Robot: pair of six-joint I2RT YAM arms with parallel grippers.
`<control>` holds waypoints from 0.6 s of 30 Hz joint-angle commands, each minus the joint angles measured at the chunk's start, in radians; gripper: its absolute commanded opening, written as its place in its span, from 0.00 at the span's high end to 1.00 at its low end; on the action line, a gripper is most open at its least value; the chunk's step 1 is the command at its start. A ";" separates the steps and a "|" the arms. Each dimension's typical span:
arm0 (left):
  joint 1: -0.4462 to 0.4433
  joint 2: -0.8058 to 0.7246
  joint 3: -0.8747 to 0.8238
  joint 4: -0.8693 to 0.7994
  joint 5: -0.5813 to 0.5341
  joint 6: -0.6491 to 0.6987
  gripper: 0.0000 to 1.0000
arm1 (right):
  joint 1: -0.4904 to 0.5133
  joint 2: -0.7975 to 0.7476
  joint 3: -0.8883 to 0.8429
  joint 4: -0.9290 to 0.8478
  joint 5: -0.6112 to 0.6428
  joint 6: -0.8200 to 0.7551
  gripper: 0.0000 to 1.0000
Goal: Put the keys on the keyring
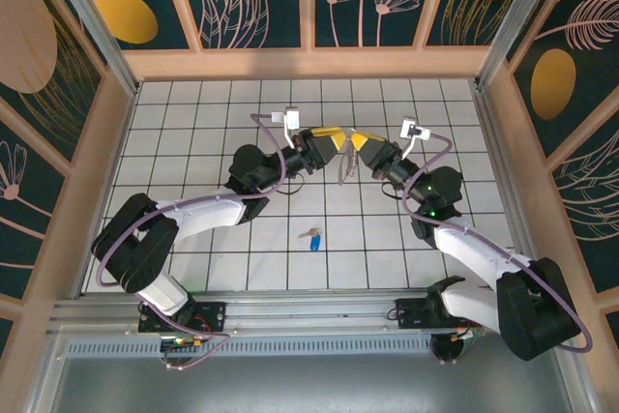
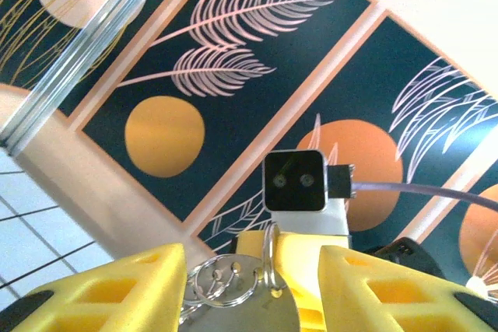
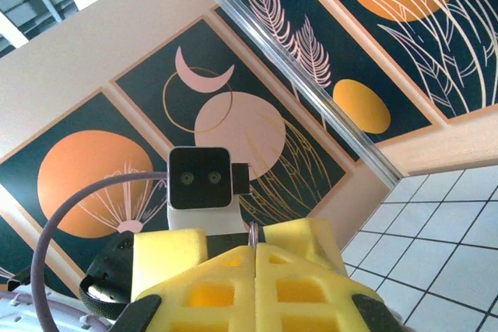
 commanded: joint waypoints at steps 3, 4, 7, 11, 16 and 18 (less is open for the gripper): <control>-0.011 -0.053 0.083 -0.197 -0.026 0.131 0.50 | 0.009 0.088 0.058 0.096 -0.038 0.001 1.00; -0.011 -0.064 0.083 -0.207 -0.036 0.145 0.48 | 0.010 0.104 0.068 0.109 -0.053 0.008 1.00; -0.011 -0.072 0.076 -0.205 -0.057 0.153 0.45 | 0.011 0.120 0.075 0.109 -0.055 0.012 1.00; -0.011 -0.033 0.078 -0.170 -0.047 0.127 0.44 | 0.009 0.114 0.077 0.083 -0.037 -0.007 1.00; -0.011 -0.019 0.064 -0.146 -0.061 0.125 0.41 | 0.000 0.102 0.094 0.018 -0.038 -0.037 1.00; -0.010 -0.019 0.063 -0.149 -0.069 0.133 0.39 | -0.002 0.100 0.094 0.011 -0.035 -0.039 1.00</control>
